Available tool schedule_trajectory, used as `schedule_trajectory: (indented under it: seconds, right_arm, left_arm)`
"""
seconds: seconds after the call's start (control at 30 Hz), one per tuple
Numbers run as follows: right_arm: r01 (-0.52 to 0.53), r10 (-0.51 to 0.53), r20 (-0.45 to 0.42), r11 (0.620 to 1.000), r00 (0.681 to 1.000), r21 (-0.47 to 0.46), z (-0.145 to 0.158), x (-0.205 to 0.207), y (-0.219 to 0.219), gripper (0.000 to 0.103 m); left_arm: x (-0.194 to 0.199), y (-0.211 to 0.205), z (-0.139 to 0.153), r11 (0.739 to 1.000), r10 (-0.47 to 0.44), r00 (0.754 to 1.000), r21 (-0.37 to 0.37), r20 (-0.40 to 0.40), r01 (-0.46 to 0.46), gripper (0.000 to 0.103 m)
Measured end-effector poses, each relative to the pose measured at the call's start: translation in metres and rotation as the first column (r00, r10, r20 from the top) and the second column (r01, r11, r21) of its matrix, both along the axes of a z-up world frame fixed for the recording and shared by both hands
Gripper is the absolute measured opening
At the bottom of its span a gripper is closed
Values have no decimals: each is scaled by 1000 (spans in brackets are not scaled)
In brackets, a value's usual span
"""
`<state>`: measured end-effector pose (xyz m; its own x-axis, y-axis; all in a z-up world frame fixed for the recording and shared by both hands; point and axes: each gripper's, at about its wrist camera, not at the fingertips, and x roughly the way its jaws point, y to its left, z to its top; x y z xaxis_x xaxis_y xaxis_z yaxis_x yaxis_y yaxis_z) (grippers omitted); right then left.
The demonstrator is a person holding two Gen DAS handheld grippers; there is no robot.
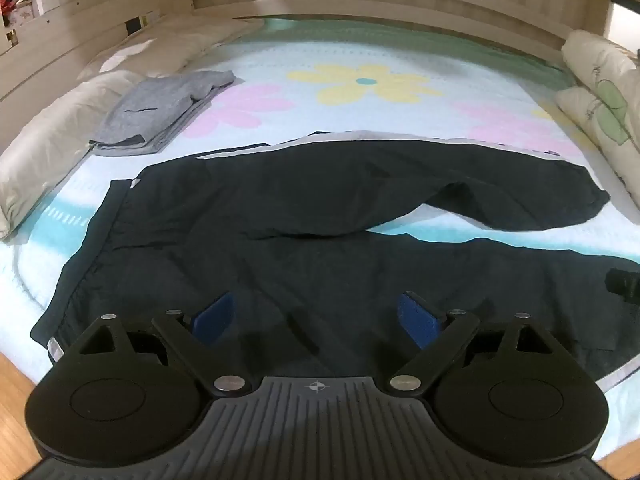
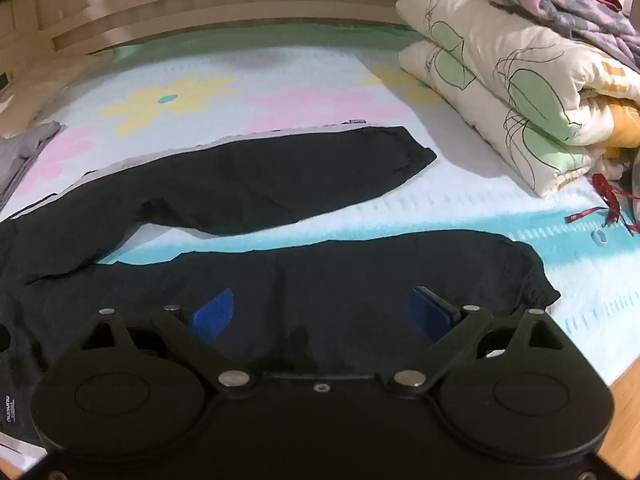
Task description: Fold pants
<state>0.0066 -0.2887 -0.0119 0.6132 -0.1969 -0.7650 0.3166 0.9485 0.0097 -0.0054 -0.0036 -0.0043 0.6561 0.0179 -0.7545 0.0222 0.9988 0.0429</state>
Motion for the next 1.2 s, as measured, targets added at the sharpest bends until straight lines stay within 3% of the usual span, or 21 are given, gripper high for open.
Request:
schedule_trajectory:
  seconds: [0.33, 0.4, 1.2]
  right_arm:
    - [-44, 47, 33, 996, 998, -75, 4, -21, 15, 95]
    - [-9, 8, -36, 1000, 999, -19, -5, 4, 10, 95]
    - [-16, 15, -52, 1000, 999, -11, -10, 4, 10, 95]
  left_arm:
    - [5, 4, -5, 1000, 4, 1000, -1, -31, -4, 90]
    - [5, 4, -6, 1000, 2, 999, 0, -34, -2, 90]
    - [6, 0, -9, 1000, -8, 999, 14, -54, 9, 90]
